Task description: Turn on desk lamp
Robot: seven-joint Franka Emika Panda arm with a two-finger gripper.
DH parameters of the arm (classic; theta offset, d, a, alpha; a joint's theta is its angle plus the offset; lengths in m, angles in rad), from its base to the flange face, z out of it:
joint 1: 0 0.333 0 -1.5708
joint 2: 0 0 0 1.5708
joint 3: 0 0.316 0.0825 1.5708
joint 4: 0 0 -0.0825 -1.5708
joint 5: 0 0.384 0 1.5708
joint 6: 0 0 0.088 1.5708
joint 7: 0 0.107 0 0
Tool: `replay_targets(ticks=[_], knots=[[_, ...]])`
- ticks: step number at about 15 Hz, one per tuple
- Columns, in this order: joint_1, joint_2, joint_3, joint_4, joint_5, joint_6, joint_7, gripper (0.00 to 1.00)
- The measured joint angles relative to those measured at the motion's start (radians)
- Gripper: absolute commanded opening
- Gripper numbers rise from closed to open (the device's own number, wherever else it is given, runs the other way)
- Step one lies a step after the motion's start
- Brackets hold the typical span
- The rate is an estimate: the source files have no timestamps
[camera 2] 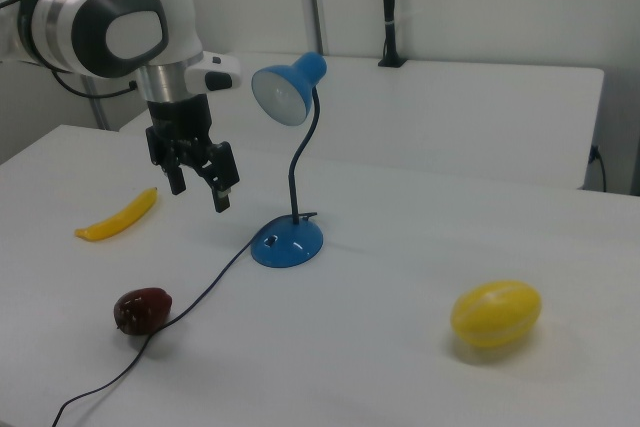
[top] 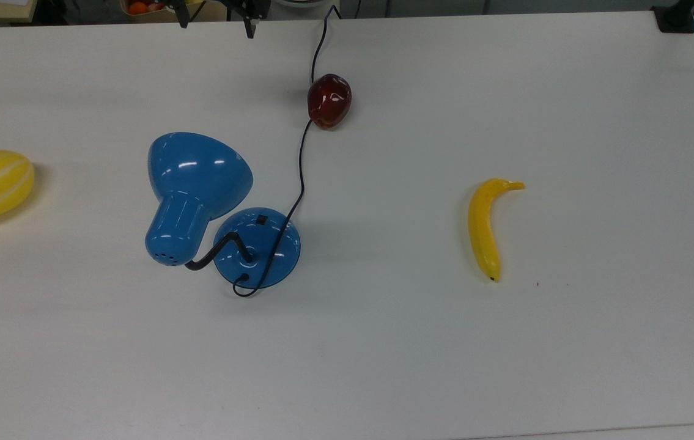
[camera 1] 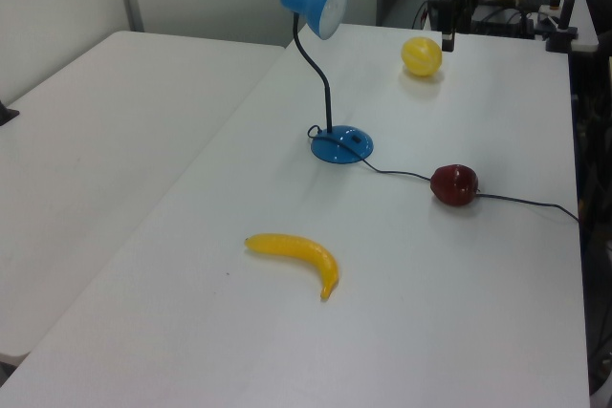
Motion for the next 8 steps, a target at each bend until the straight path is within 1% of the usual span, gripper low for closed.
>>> replay_targets(ticks=[1, 2, 3, 4, 8], knots=[[0.000, 0.005, 0.000, 0.000, 0.001, 0.005, 0.000, 0.41], [0.000, 0.011, 0.000, 0.000, 0.002, 0.015, 0.000, 0.18], [0.000, 0.015, 0.001, 0.000, 0.002, 0.026, 0.000, 0.05], [0.000, 0.018, 0.001, 0.001, 0.003, 0.032, 0.000, 0.00], [0.000, 0.027, 0.001, 0.002, 0.010, 0.046, 0.001, 0.00]])
